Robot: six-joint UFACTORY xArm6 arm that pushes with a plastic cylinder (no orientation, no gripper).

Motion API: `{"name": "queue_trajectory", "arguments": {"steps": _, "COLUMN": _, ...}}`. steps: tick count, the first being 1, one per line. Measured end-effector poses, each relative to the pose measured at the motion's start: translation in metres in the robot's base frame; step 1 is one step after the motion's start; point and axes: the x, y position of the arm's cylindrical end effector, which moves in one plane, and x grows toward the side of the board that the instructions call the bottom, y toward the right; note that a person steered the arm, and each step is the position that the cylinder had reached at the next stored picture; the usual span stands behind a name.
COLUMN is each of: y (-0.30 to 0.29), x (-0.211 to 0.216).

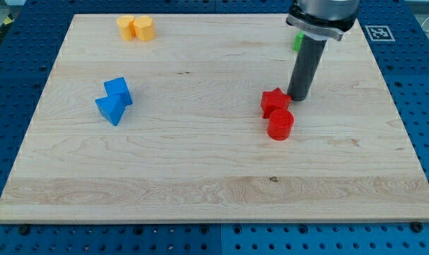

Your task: Push the red star along with red circle towards bottom center

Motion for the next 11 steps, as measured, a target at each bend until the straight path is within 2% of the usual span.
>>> {"name": "queue_trajectory", "arguments": {"steps": 4, "y": -0.095, "x": -0.018}}
{"name": "queue_trajectory", "arguments": {"steps": 11, "y": 0.025, "x": 0.078}}
